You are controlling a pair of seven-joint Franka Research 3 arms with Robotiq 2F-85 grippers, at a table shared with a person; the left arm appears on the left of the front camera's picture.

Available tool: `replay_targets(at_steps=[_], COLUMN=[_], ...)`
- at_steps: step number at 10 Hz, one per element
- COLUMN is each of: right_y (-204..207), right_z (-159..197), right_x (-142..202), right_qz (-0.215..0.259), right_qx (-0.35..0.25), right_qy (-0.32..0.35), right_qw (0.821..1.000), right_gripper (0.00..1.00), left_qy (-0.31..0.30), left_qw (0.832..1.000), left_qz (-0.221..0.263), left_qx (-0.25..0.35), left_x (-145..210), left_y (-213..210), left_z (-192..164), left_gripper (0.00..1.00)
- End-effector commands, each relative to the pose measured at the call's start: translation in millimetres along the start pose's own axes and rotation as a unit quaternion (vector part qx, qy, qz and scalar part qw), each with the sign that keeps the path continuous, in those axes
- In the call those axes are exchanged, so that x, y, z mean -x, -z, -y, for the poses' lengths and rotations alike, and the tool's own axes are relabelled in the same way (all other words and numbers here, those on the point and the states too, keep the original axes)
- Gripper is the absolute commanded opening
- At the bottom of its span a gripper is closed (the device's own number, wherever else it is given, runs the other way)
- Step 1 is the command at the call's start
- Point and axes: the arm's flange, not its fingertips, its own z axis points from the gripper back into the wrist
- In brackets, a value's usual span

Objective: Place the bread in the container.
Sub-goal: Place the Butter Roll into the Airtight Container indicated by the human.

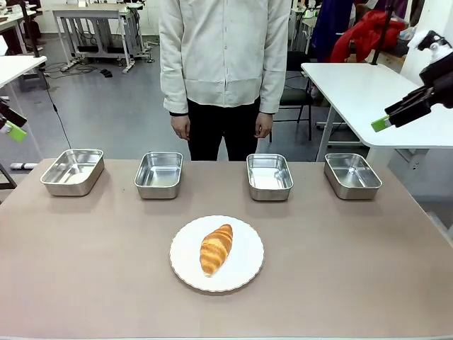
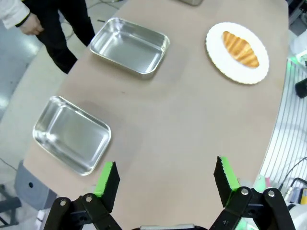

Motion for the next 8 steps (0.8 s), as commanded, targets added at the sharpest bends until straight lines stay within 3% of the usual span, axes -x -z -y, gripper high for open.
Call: replay_targets(at_steps=[1,2,4,8], right_y=[-1.5,0.0,-35.2,-67.2], right_z=[-1.7,0.0,34.6,66.7], right_x=[1.5,0.0,-10.3,1.3], right_qz=[0.005,0.000,0.021,0.061], right_qx=[0.002,0.000,-0.029,-0.055], right_qy=[0.002,0.000,-0.002,-0.007], right_qw=[1.000,1.000,0.999,0.997], right_gripper=[1.00,1.00,1.00,1.00], left_qy=[-0.006,0.000,-0.003,0.010], left_qw=[1.000,1.000,0.998,0.990], left_qz=[0.009,0.000,0.066,0.139], left_qx=[0.004,0.000,0.014,0.014], left_x=[2.2,0.0,3.5,18.2], left_y=[-0.2,0.0,-28.5,-54.0], left_z=[4.6,0.0,-14.5,-25.7], left_gripper=[1.00,1.00,1.00,1.00])
